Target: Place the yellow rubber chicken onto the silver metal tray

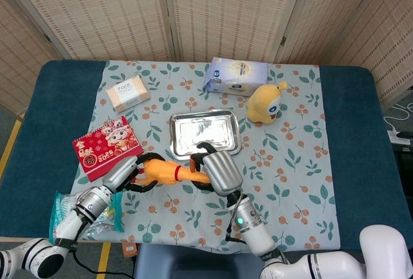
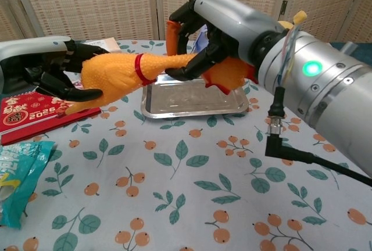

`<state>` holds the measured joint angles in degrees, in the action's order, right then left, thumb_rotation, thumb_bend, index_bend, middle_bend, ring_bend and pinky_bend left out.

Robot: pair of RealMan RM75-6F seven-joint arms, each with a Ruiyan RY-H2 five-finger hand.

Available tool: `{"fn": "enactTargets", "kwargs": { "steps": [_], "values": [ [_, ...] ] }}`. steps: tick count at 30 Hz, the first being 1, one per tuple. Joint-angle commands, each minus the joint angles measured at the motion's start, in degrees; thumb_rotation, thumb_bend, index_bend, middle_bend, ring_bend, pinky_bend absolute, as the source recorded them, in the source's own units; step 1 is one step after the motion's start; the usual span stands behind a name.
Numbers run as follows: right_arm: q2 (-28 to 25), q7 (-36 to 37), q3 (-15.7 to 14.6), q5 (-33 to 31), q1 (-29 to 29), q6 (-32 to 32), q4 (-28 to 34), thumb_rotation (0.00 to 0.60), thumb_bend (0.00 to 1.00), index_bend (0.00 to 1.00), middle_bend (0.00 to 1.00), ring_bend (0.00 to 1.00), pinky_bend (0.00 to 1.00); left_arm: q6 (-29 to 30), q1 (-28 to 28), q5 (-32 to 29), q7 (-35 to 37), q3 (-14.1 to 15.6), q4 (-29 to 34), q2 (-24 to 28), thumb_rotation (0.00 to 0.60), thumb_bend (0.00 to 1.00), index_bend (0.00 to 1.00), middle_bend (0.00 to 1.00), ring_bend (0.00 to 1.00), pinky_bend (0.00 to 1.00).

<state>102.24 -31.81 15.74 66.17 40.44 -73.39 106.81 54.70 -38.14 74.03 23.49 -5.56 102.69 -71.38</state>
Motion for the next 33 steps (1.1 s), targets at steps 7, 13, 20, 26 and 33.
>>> {"fn": "enactTargets", "kwargs": {
  "steps": [7, 13, 20, 26, 33],
  "values": [
    [-0.43, -0.33, 0.01, 0.13, -0.13, -0.26, 0.55, 0.6, 0.44, 0.88, 0.61, 0.72, 1.0, -0.85, 0.59, 2.71, 2.48, -0.46, 1.04, 0.35, 0.6, 0.57, 0.62, 0.65, 0.57, 0.65],
    [-1.0, -0.43, -0.1, 0.45, -0.35, -0.52, 0.9, 0.6, 0.44, 0.88, 0.61, 0.72, 1.0, -5.07, -0.99, 7.07, 12.55, -0.59, 0.25, 3.31, 0.6, 0.39, 0.0, 0.0, 0.0, 0.0],
    [-1.5, 0.17, -0.25, 0.25, -0.67, -0.35, 0.1, 0.6, 0.44, 0.88, 0.61, 0.72, 1.0, -2.63, -1.06, 13.78, 29.72, -1.85, -0.48, 7.95, 0.6, 0.32, 0.0, 0.0, 0.0, 0.0],
    [-1.5, 0.85, -0.36, 0.23, -0.7, 0.03, -0.81, 0.6, 0.44, 0.88, 0.61, 0.72, 1.0, 0.67, -1.08, 18.01, 39.82, -1.54, -2.2, 10.53, 0.6, 0.31, 0.0, 0.0, 0.0, 0.0],
    [-2.28, 1.63, 0.53, 0.79, -0.86, -0.41, -3.06, 0.6, 0.44, 0.88, 0.61, 0.72, 1.0, 3.28, 0.1, 17.59, 40.97, -0.71, -5.34, 11.7, 0.6, 0.31, 0.0, 0.0, 0.0, 0.0]
  ]
}}
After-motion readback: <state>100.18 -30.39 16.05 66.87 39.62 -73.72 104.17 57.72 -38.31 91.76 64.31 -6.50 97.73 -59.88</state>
